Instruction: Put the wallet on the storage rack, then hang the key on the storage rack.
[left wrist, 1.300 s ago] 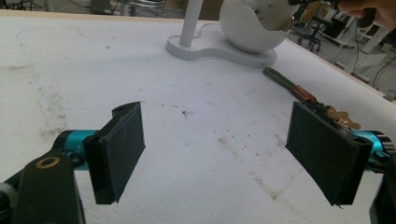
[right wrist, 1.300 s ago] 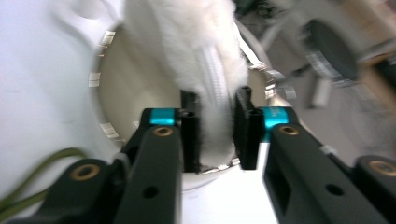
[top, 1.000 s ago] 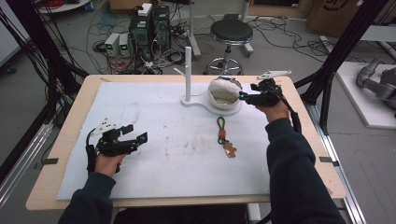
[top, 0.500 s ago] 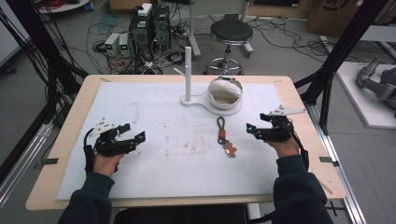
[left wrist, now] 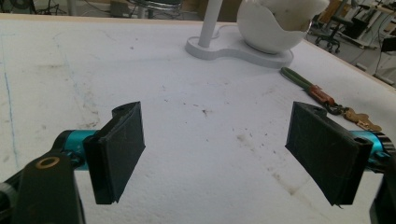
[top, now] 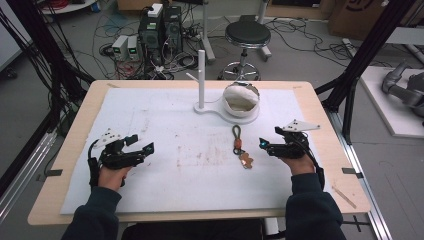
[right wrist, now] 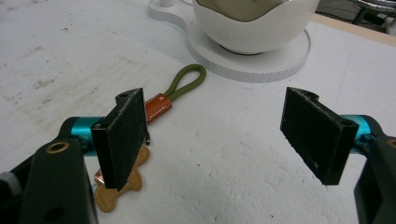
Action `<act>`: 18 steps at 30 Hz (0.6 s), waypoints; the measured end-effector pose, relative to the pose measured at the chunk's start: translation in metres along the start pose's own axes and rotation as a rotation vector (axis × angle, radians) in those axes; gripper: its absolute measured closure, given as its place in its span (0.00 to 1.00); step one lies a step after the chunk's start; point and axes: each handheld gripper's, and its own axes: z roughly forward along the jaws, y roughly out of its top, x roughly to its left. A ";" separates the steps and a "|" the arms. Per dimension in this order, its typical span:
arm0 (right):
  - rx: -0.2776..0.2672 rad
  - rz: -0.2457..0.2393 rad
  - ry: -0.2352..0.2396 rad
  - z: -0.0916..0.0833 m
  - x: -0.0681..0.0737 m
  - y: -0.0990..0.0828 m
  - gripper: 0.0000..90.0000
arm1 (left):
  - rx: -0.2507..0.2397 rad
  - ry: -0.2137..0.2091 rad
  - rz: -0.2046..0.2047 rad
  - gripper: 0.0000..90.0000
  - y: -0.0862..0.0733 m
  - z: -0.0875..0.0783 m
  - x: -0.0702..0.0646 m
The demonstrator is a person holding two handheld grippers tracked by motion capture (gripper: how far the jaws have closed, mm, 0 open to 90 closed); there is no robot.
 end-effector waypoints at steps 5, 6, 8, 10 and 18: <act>-0.021 0.020 -0.010 -0.005 0.000 -0.004 0.26 | -0.003 0.002 0.009 0.21 0.001 0.000 -0.004; -0.029 0.023 -0.010 -0.006 -0.001 -0.005 0.26 | -0.006 0.002 0.011 0.21 0.001 0.000 -0.004; -0.039 0.041 -0.003 -0.007 -0.002 -0.006 0.26 | -0.005 0.002 0.012 0.21 0.000 0.000 -0.004; -0.050 0.052 -0.007 -0.008 -0.002 -0.006 0.27 | 0.000 0.003 0.011 0.21 -0.001 -0.001 -0.003; -0.031 0.074 0.002 0.005 0.004 -0.008 0.29 | -0.003 0.018 0.003 0.21 -0.003 0.000 -0.002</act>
